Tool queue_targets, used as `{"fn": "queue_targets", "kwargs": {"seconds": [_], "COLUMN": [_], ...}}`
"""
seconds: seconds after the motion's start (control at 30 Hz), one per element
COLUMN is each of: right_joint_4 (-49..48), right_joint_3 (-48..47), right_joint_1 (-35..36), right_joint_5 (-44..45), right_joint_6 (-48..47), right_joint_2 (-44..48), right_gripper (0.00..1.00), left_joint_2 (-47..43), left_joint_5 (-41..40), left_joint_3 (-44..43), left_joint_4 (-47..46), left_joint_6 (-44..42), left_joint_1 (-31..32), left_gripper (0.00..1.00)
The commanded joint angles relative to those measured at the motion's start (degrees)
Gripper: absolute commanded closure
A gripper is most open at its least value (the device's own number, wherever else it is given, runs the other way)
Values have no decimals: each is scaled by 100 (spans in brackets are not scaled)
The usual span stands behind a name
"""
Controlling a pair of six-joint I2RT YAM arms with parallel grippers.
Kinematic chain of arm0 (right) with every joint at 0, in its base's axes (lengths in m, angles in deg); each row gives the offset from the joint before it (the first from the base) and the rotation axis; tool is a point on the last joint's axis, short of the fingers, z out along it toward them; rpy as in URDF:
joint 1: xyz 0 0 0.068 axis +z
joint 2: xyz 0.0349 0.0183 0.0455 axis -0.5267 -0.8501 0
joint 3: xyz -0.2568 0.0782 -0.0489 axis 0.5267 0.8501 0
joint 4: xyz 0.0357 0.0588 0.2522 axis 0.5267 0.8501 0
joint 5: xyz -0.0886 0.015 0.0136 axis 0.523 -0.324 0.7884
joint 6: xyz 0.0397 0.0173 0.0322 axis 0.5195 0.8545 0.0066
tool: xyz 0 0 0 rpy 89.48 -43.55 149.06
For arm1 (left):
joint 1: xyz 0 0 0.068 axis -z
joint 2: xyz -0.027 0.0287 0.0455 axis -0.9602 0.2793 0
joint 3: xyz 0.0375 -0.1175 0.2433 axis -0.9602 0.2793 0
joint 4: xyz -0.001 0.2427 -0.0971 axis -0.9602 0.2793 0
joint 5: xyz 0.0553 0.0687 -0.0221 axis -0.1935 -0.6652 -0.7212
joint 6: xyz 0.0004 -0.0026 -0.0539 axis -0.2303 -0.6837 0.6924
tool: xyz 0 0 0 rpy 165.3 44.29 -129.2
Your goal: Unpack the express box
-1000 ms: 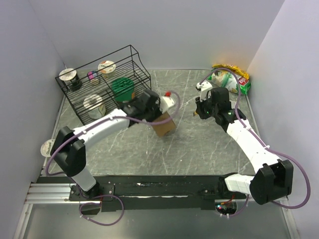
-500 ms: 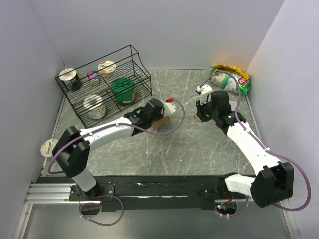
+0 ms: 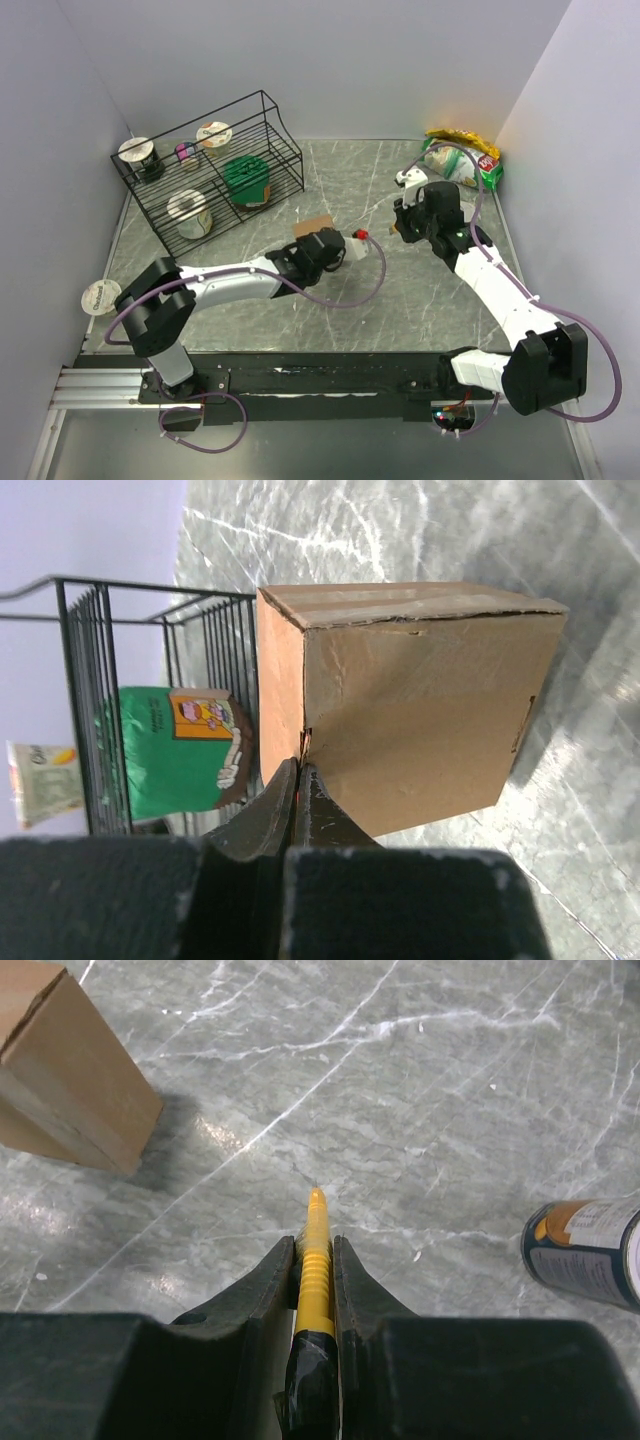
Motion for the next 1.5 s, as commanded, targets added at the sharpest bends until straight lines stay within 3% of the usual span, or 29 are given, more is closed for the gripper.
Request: {"fn": "queue_targets", "kwargs": {"seconds": [0.0, 0.4, 0.57, 0.63, 0.67, 0.77, 0.9, 0.97, 1.03, 1.27, 1.4, 1.47], "right_joint_4": [-342, -535, -685, -738, -747, -747, -554, -483, -273, 105, 264, 290], "right_joint_3": [89, 590, 608, 608, 616, 660, 643, 582, 511, 274, 230, 247], "right_joint_1": [-61, -184, -193, -202, -202, -202, -193, -202, -202, -211, -211, -211], "right_joint_5": [37, -174, -227, -236, -219, -218, -280, -306, -350, -561, -675, -719], "right_joint_6": [74, -75, 91, 127, 136, 92, 13, -22, 30, 645, 988, 1023], "right_joint_2": [105, 404, 264, 255, 255, 307, 395, 439, 439, 852, 1080, 1160], "right_gripper": [100, 100, 100, 100, 100, 100, 100, 100, 100, 100, 100, 100], "left_joint_2": [84, -3, -21, -56, -74, -83, -188, -354, -608, -910, -181, 259], "left_joint_5": [-504, -443, -302, -258, -241, -258, 417, 1295, 2328, 3546, 4514, 5108], "left_joint_3": [170, 197, 136, 144, 144, 92, -311, -488, -944, -2464, -3763, -3986], "left_joint_4": [-537, 210, 816, 1018, 1080, 1351, 2177, 2633, 2934, 3470, 5138, 5781], "left_joint_6": [-450, -495, -240, -169, -178, -213, 225, 375, 638, 939, 350, 131], "left_joint_1": [358, 964, 1175, 1237, 1263, 1325, 1316, 1316, 1203, 80, -730, -1151], "left_gripper": [99, 98, 80, 68, 56, 40, 23, 10, 4, 4, 4, 3]}}
